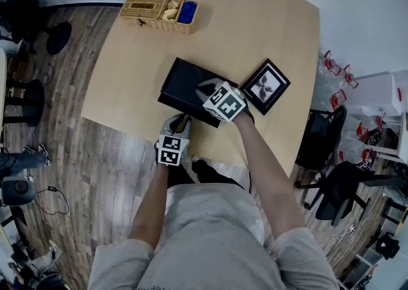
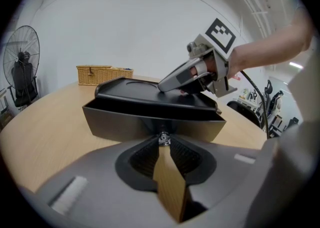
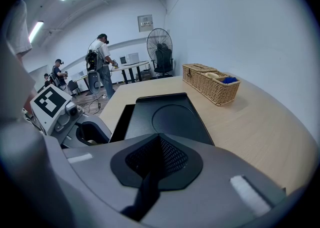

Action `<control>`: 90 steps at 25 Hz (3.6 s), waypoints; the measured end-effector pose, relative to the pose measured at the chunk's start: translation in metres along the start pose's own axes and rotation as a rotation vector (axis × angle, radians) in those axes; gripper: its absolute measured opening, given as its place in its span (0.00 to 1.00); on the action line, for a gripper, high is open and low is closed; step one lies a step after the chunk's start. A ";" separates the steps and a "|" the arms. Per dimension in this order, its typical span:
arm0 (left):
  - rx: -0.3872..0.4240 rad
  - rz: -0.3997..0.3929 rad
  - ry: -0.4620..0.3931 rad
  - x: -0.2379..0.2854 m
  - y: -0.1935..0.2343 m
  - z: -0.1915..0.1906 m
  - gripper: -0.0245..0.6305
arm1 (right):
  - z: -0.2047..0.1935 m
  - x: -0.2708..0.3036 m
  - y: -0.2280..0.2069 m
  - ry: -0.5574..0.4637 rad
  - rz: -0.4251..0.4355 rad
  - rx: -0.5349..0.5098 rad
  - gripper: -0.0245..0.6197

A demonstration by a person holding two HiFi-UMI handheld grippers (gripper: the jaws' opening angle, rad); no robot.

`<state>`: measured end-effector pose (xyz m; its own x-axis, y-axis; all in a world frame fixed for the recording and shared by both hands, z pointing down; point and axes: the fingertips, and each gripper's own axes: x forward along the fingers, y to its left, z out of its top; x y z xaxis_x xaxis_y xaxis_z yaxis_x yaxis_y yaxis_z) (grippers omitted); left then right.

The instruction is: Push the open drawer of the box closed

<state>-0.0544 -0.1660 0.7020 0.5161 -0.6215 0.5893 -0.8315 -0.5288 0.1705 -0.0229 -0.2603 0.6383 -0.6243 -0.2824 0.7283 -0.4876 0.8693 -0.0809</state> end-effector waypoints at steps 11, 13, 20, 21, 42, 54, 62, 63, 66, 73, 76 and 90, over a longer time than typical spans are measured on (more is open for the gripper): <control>0.005 -0.003 0.004 0.009 0.001 0.006 0.23 | 0.000 0.000 0.001 0.000 0.000 -0.002 0.04; 0.005 -0.004 0.004 0.011 0.001 0.007 0.23 | 0.000 0.000 0.001 0.000 -0.001 -0.003 0.04; -0.006 -0.001 0.002 0.016 -0.002 0.016 0.23 | -0.001 -0.001 0.000 0.000 -0.001 -0.005 0.04; -0.003 0.002 -0.001 0.019 -0.001 0.016 0.23 | -0.001 -0.001 0.000 0.001 -0.001 -0.004 0.04; 0.010 -0.006 0.008 0.030 0.002 0.019 0.23 | -0.001 -0.001 0.000 -0.005 -0.003 -0.006 0.04; -0.012 0.009 0.011 -0.003 0.001 0.020 0.26 | 0.004 -0.011 -0.002 -0.042 -0.025 0.030 0.04; -0.002 0.044 -0.057 -0.029 -0.004 0.041 0.26 | 0.009 -0.051 0.021 -0.151 -0.110 0.085 0.04; -0.011 0.050 -0.070 -0.033 -0.005 0.043 0.26 | 0.007 -0.058 0.024 -0.176 -0.134 0.108 0.04; -0.038 0.072 -0.100 -0.043 -0.008 0.045 0.26 | -0.003 -0.074 0.036 -0.219 -0.194 0.169 0.04; -0.050 0.101 -0.136 -0.066 -0.015 0.045 0.26 | -0.028 -0.093 0.072 -0.260 -0.235 0.264 0.04; -0.053 0.118 -0.149 -0.073 -0.017 0.044 0.26 | -0.037 -0.100 0.082 -0.286 -0.241 0.288 0.04; -0.009 0.132 -0.163 -0.084 -0.033 0.037 0.22 | -0.079 -0.097 0.127 -0.270 -0.186 0.293 0.04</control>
<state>-0.0625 -0.1176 0.6174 0.4281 -0.7707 0.4719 -0.8956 -0.4316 0.1077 0.0237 -0.0903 0.6108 -0.6277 -0.5527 0.5481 -0.7350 0.6527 -0.1836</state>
